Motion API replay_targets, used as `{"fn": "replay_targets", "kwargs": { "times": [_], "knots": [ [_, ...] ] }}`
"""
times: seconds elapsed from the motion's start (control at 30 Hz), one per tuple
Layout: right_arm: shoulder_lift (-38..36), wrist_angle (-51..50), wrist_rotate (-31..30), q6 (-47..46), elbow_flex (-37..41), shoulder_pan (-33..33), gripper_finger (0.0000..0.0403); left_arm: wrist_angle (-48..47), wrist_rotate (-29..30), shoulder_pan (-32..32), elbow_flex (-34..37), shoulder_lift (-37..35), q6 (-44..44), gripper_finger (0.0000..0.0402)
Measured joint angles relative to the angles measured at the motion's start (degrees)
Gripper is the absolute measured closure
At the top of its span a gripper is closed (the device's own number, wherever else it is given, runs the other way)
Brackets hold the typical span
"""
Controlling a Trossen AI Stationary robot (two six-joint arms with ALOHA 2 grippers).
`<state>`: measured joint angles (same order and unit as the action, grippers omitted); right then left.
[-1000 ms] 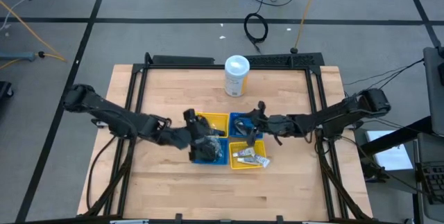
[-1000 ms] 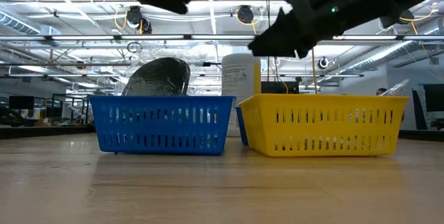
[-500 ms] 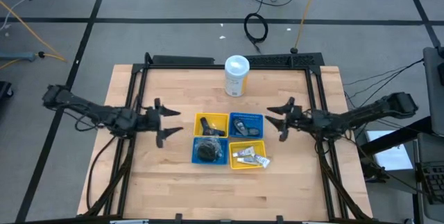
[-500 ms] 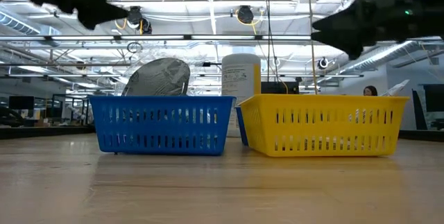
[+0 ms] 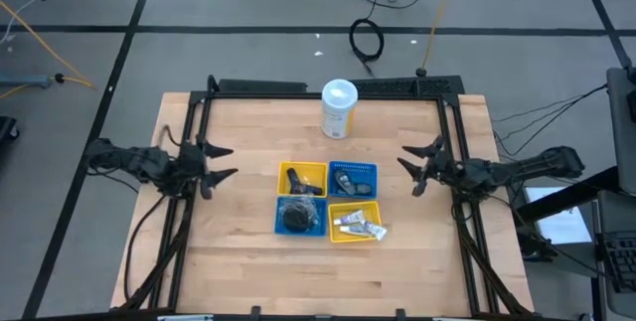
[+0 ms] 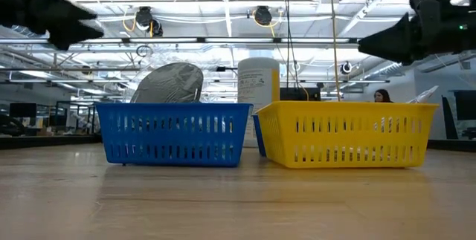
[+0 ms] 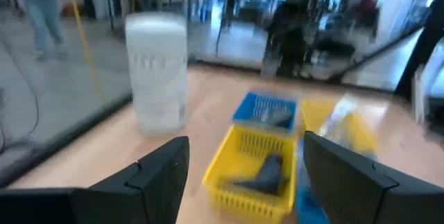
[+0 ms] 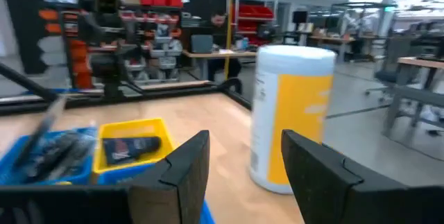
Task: Pick & Place Travel size toiletries
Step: Return to Home Position
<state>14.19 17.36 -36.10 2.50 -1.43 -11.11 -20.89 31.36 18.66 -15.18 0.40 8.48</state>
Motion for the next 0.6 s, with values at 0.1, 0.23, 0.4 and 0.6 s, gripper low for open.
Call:
{"fn": "replay_targets", "kwargs": {
  "times": [0.1, 0.23, 0.4, 0.6],
  "knots": [
    [-6.3, -5.3, -2.2, 0.5, -0.1, -1.3, 0.0232, -2.9, 1.0, 0.2, 0.2, -0.1, 0.9, 0.0123],
    [-13.8, -14.8, -1.5, 1.2, -3.3, -3.8, 0.0232, -0.2, 1.8, 0.3, 3.0, -0.1, 1.1, 0.0123],
    [-13.2, -14.1, -2.9, 10.2, -9.4, -4.7, 0.0232, 7.1, 1.7, 0.2, 9.9, 0.1, 3.2, 0.0123],
    [-13.5, -13.2, -1.4, 1.4, -10.0, -5.8, 0.0232, 9.8, 0.1, 0.6, 9.8, 0.0, -2.8, 0.0123]
  ]
}}
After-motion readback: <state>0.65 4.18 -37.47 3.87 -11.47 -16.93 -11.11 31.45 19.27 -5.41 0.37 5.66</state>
